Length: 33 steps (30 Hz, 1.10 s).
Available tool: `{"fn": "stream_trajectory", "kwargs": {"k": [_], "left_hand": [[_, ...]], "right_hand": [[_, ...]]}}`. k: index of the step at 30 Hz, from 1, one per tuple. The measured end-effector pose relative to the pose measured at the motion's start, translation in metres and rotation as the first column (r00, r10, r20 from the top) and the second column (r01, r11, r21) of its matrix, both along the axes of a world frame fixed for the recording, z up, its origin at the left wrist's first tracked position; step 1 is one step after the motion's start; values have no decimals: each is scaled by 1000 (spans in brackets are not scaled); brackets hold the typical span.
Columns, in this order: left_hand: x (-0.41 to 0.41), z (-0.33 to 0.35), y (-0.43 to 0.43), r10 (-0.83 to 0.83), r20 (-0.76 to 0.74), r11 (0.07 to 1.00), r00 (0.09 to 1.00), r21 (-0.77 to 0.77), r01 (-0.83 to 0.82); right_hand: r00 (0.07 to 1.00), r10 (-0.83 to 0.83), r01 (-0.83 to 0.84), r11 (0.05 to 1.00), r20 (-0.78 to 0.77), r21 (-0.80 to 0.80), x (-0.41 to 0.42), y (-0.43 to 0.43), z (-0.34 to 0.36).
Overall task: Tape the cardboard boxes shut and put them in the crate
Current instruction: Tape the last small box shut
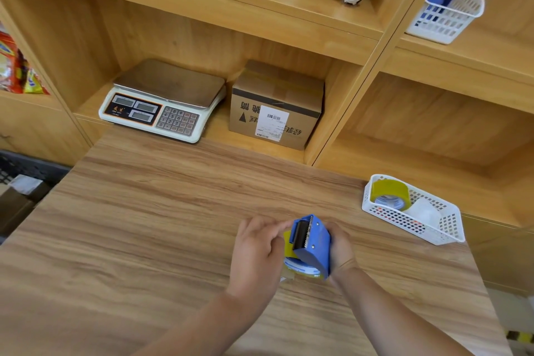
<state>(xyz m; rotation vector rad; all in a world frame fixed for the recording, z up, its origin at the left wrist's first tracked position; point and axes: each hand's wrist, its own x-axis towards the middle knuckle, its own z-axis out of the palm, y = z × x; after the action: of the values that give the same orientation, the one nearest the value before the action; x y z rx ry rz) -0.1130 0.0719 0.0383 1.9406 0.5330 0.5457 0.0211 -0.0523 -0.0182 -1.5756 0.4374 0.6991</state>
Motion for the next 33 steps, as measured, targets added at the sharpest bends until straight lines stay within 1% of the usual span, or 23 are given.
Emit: {"fn": "stream_trajectory", "kwargs": {"k": [2, 4, 6, 8, 9, 10, 12, 13, 15, 16, 19, 22, 23, 26, 28, 33], "left_hand": [[-1, -3, -3, -36, -16, 999, 999, 15, 36], [-2, -6, -6, -69, -72, 997, 995, 14, 70], [-3, -8, -6, -73, -76, 997, 994, -25, 71], [-3, -4, -4, -39, -45, 991, 998, -132, 33], [-3, 1, -3, -20, -45, 977, 999, -214, 10], [-2, 4, -1, 0, -59, 951, 998, -310, -19], [2, 8, 2, 21, -126, 869, 992, -488, -80], [4, 9, 4, 32, -160, 833, 987, -541, -115], [9, 10, 7, 90, -216, 773, 972, -601, -205], [10, 10, 8, 123, -245, 744, 962, -619, -253], [13, 12, 10, 163, -323, 701, 932, -627, -340], [14, 14, 14, 144, -341, 609, 929, -709, -355], [14, 14, 15, 130, -342, 597, 931, -722, -349], [14, 10, 19, 83, -353, 617, 932, -716, -326], [14, 10, 20, 81, -363, 623, 928, -709, -331], [12, 17, 22, 76, -325, 609, 943, -733, -302]], "right_hand": [[1000, 8, -8, 1000, 15, -18, 9, -8, -22], [999, 29, -29, 1000, 26, -10, 19, -16, -47], [999, 31, -31, 1000, 11, -1, 20, -15, -49], [999, 34, -34, 999, -1, 2, 12, -6, -29], [1000, 25, -25, 1000, 1, -1, 6, -2, -15], [1000, 12, -12, 1000, 10, -4, -1, 3, 0], [1000, -12, 12, 1000, 28, -15, -6, 7, 9], [999, -13, 13, 1000, 45, -17, -8, 9, 13], [996, -7, 9, 1000, 91, -30, -10, 12, 18], [993, -2, 6, 999, 114, -38, -10, 13, 19], [988, 15, -5, 998, 154, -63, -12, 14, 22], [986, 26, -11, 996, 162, -92, -14, 16, 25], [986, 30, -13, 995, 165, -100, -15, 17, 26], [986, 30, -11, 993, 163, -114, -16, 20, 29], [986, 35, -14, 991, 164, -132, -17, 20, 33], [980, 67, -36, 986, 187, -164, -18, 24, 36]]}}
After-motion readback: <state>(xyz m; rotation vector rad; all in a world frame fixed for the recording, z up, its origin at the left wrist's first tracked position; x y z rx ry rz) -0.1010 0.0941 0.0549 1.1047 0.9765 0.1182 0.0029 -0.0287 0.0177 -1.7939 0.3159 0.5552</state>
